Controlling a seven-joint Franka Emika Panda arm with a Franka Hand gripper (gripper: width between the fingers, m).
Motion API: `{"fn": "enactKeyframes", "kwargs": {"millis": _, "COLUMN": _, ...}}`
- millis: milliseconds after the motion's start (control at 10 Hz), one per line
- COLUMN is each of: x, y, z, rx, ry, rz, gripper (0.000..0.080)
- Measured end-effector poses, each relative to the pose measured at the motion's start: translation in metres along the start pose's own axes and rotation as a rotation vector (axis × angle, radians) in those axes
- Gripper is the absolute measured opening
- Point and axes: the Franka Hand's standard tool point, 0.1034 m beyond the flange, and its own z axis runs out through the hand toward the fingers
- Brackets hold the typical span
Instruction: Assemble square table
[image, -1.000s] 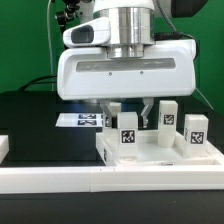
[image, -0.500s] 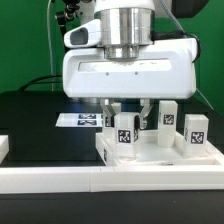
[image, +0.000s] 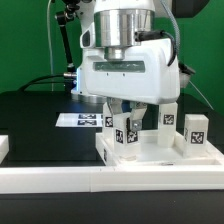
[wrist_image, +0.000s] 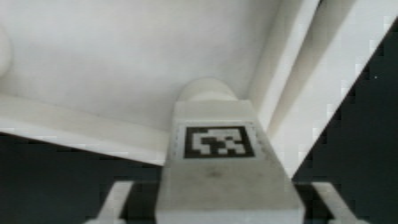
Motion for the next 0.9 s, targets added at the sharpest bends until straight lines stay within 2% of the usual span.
{"fn": "enactKeyframes", "kwargs": {"millis": 400, "x": -0.0015, "y": 0.0012, "z": 0.0001, "rx": -0.011, "ry": -0.017, "rz": 0.373, "gripper": 0.0290}}
{"fn": "enactKeyframes", "kwargs": {"millis": 500, "x": -0.0014, "y": 0.0012, "z": 0.0002, "rx": -0.012, "ry": -0.017, "rz": 0.395, "gripper": 0.0290}}
{"fn": "enactKeyframes", "kwargs": {"millis": 700, "x": -0.0010, "y": 0.0006, "z": 0.0007, "rx": -0.002, "ry": -0.019, "rz": 0.562, "gripper": 0.0290}}
{"fn": "enactKeyframes", "kwargs": {"millis": 900, "x": -0.0011, "y": 0.0006, "z": 0.0008, "rx": -0.002, "ry": -0.019, "rz": 0.551, "gripper": 0.0290}}
